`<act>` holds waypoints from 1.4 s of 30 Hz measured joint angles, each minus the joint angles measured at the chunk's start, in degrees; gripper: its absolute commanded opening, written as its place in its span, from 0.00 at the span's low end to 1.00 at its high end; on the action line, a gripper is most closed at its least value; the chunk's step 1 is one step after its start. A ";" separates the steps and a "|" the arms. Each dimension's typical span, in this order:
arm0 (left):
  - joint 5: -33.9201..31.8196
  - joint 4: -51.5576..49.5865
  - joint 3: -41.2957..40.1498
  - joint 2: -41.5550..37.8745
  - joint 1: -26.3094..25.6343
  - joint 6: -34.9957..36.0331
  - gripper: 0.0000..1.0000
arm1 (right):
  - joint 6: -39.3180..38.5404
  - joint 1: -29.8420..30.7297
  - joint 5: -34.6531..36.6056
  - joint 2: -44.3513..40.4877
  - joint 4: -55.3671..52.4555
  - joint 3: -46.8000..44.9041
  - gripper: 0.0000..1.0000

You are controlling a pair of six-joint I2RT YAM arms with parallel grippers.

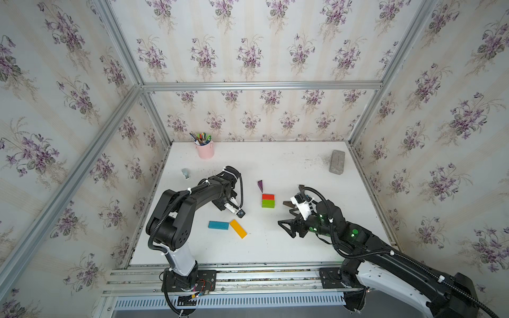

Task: Assemble a small pinwheel with building blocks
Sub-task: Pick up the building block from the center of the board.

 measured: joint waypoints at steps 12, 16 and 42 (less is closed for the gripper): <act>-0.24 -0.02 0.00 0.07 0.00 -0.26 0.31 | 0.00 0.00 0.00 0.02 0.00 0.00 0.88; -0.50 -0.07 0.09 0.24 -0.02 -0.90 0.30 | 0.00 0.00 0.00 0.02 0.00 0.00 0.88; 5.57 -8.11 14.01 7.06 -3.89 -26.82 0.22 | 1.09 -0.11 4.74 -1.29 -1.75 1.18 0.88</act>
